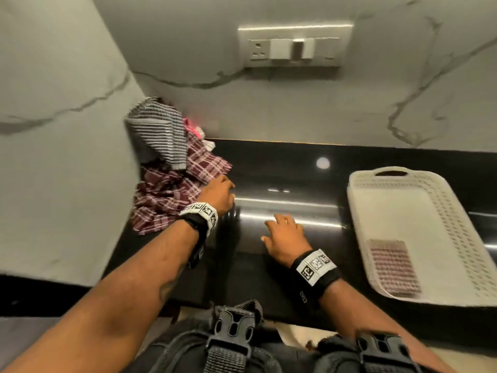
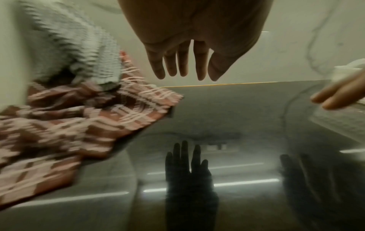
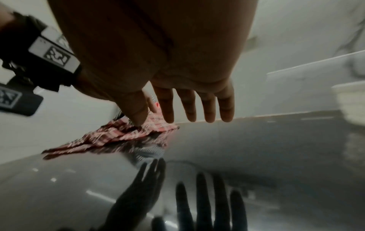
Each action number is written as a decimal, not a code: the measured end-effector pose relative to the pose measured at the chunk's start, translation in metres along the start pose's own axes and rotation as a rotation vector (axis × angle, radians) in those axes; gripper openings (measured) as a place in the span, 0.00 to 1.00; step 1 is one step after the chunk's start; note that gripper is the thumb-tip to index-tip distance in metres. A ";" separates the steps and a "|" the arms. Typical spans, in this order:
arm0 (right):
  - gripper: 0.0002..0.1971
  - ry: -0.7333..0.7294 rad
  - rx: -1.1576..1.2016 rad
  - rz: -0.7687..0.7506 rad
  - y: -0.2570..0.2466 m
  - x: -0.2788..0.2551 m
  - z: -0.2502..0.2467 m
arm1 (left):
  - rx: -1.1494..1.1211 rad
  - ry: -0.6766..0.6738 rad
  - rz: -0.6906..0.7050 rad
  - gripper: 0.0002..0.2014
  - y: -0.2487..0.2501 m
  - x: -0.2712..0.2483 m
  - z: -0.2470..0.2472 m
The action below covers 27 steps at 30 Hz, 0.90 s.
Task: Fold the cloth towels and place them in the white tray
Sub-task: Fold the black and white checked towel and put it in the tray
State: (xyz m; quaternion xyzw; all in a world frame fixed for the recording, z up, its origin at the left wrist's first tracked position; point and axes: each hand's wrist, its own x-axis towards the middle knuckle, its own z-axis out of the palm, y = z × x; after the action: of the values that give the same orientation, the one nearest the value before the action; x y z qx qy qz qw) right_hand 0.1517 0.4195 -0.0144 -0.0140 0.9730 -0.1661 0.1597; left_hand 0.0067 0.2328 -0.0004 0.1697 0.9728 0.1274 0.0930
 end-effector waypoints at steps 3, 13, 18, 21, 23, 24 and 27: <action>0.29 -0.107 -0.007 -0.030 -0.055 0.036 0.031 | 0.052 0.108 -0.127 0.16 -0.086 -0.003 -0.026; 0.38 -0.235 -0.015 0.112 -0.108 0.077 0.067 | -0.125 0.253 -0.294 0.31 -0.187 0.045 -0.100; 0.39 -0.261 0.011 0.153 -0.112 0.082 0.057 | -0.238 0.370 -0.157 0.23 -0.191 0.070 -0.120; 0.38 -0.256 0.021 0.163 -0.114 0.082 0.053 | -0.298 0.490 -0.039 0.12 -0.178 0.058 -0.121; 0.37 -0.260 0.034 0.161 -0.115 0.080 0.051 | -0.360 0.430 0.120 0.08 -0.160 0.036 -0.117; 0.36 -0.261 0.041 0.154 -0.114 0.079 0.050 | -0.417 0.350 0.194 0.07 -0.150 0.021 -0.112; 0.31 -0.175 0.183 0.127 -0.112 0.074 0.042 | -0.524 0.177 0.377 0.09 -0.125 -0.019 -0.079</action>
State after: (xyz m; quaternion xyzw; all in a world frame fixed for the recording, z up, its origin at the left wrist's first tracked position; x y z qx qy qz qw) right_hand 0.0916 0.2945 -0.0375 0.0479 0.9352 -0.2416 0.2545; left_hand -0.0319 0.0949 0.0420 0.3053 0.8628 0.4023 0.0235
